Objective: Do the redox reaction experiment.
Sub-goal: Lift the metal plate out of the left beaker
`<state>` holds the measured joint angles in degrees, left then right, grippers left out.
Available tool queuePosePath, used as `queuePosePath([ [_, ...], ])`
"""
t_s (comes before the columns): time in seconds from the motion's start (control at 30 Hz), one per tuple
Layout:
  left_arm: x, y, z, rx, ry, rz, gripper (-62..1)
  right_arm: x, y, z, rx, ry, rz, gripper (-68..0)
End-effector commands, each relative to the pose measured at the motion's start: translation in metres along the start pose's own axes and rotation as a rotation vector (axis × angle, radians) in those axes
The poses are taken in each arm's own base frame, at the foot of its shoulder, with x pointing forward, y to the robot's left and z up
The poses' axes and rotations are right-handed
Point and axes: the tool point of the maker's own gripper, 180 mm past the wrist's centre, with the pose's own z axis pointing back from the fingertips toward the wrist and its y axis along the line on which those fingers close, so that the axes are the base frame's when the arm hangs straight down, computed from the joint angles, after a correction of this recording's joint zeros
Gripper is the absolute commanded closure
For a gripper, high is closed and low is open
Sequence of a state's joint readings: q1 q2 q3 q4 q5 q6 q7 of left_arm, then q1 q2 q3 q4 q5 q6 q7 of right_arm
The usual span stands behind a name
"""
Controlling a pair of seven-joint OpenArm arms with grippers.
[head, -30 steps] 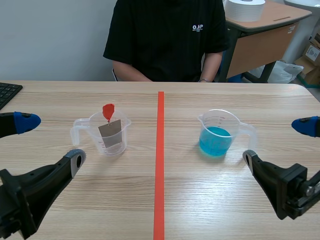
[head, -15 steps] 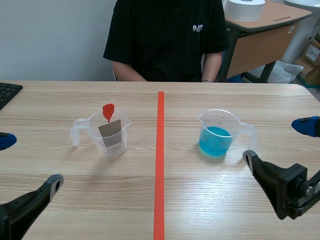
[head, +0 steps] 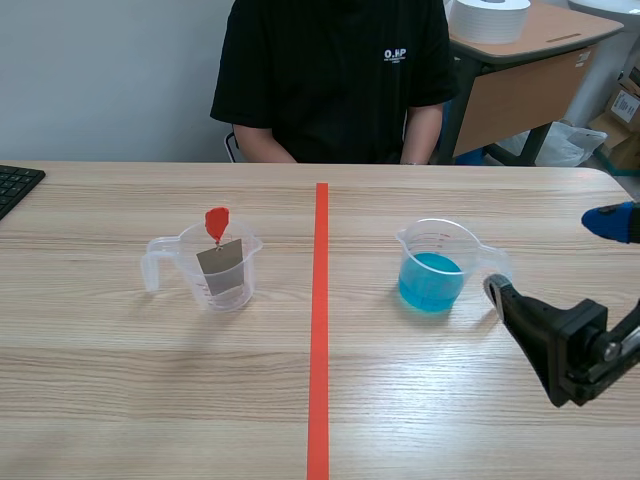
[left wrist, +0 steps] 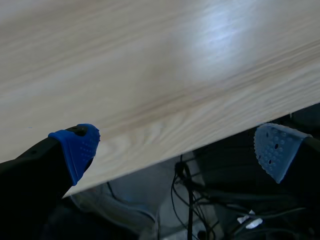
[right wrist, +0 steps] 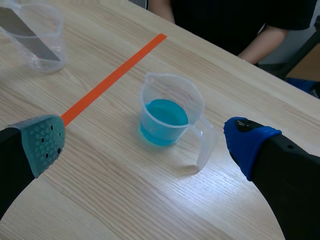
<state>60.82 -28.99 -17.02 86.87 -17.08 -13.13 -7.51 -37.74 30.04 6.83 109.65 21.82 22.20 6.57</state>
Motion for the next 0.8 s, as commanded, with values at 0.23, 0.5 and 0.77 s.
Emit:
queuePosePath([
  [0.23,-0.069,-0.004,0.020,0.099,0.104,0.173,-62.3,0.043,0.011,-0.022,0.106,-0.134,0.097,-67.9],
  [0.5,-0.090,-0.015,0.021,0.143,0.090,0.266,-62.3,0.068,0.048,-0.044,0.278,-0.205,0.179,-67.9],
  [0.77,-0.098,-0.027,0.001,0.116,0.098,0.287,-62.3,0.077,0.092,-0.063,0.441,-0.239,0.268,-67.9],
])
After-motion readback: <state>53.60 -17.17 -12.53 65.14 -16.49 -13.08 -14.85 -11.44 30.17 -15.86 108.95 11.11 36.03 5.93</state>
